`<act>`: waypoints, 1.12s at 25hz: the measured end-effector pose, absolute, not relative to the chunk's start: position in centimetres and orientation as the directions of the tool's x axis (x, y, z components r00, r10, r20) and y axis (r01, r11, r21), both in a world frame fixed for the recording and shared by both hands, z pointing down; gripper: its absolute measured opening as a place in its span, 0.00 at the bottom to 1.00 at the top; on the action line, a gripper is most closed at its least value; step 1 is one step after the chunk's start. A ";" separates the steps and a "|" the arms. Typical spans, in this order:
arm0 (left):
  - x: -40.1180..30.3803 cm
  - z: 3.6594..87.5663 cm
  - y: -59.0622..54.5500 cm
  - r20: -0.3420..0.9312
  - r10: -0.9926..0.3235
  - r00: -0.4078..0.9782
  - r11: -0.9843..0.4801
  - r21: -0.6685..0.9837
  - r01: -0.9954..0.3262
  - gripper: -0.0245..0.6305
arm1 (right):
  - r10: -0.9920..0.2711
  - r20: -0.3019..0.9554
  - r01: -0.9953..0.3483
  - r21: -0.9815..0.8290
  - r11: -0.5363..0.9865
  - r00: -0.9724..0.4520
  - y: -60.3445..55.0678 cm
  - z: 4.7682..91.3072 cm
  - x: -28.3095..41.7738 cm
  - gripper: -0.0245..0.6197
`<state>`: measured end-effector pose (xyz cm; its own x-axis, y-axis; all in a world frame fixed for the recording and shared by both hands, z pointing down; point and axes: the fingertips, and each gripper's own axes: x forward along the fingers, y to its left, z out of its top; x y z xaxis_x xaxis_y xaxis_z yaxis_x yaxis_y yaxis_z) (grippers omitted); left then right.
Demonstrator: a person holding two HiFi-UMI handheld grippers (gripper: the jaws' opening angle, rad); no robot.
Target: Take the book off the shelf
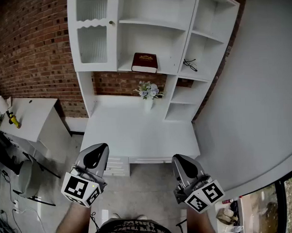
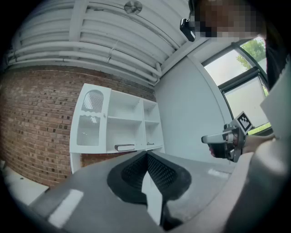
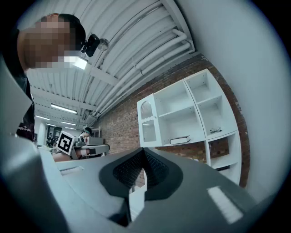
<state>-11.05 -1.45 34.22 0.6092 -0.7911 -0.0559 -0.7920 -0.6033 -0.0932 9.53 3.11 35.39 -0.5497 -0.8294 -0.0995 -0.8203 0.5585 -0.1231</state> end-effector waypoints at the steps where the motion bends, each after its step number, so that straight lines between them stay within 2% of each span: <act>1: -10.8 34.4 -1.3 -0.044 -0.793 0.607 -0.601 -0.099 -0.793 0.04 | -0.826 -0.102 -0.818 -0.119 0.563 -0.554 3.2 35.4 9.7 0.07; 8: -10.1 34.6 0.5 -0.037 -0.808 0.588 -0.582 -0.096 -0.807 0.04 | -0.797 -0.118 -0.789 -0.120 0.603 -0.592 3.8 35.0 10.3 0.07; 16: -9.2 35.1 1.4 -0.015 -0.807 0.590 -0.582 -0.146 -0.800 0.04 | -0.821 -0.154 -0.793 -0.211 0.571 -0.550 3.4 35.7 13.4 0.07; 28: -8.2 37.0 -4.1 -0.003 -0.780 0.625 -0.619 -0.140 -0.773 0.04 | -0.816 -0.136 -0.790 -0.205 0.578 -0.561 -0.9 36.9 12.6 0.07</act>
